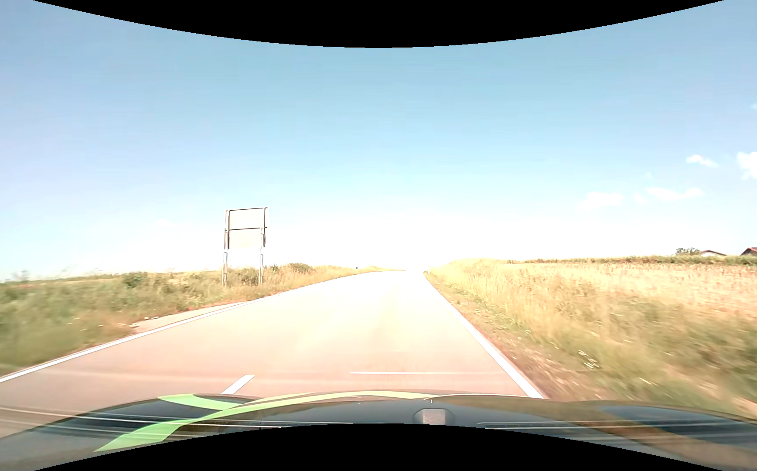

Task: Follow the waypoints while adhering to traffic rules and regulations

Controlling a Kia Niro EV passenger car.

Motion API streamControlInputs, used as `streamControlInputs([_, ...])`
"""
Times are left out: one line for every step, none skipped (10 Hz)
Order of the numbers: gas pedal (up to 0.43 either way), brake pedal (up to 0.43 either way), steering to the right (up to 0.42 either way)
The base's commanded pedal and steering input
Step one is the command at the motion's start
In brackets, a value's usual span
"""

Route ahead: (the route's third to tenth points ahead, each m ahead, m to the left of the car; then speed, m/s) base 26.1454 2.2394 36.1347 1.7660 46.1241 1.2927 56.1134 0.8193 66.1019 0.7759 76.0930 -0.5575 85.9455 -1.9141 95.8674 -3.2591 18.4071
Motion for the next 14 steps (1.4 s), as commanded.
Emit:
streamControlInputs([0.311,0.000,0.005])
streamControlInputs([0.287,0.000,0.004])
streamControlInputs([0.268,0.000,0.004])
streamControlInputs([0.268,0.000,0.004])
streamControlInputs([0.280,0.000,0.004])
streamControlInputs([0.287,0.000,0.004])
streamControlInputs([0.287,0.000,0.004])
streamControlInputs([0.287,0.000,0.004])
streamControlInputs([0.280,0.000,0.004])
streamControlInputs([0.280,0.000,0.004])
streamControlInputs([0.280,0.000,0.004])
streamControlInputs([0.287,0.000,0.004])
streamControlInputs([0.299,0.000,0.004])
streamControlInputs([0.299,0.000,0.004])
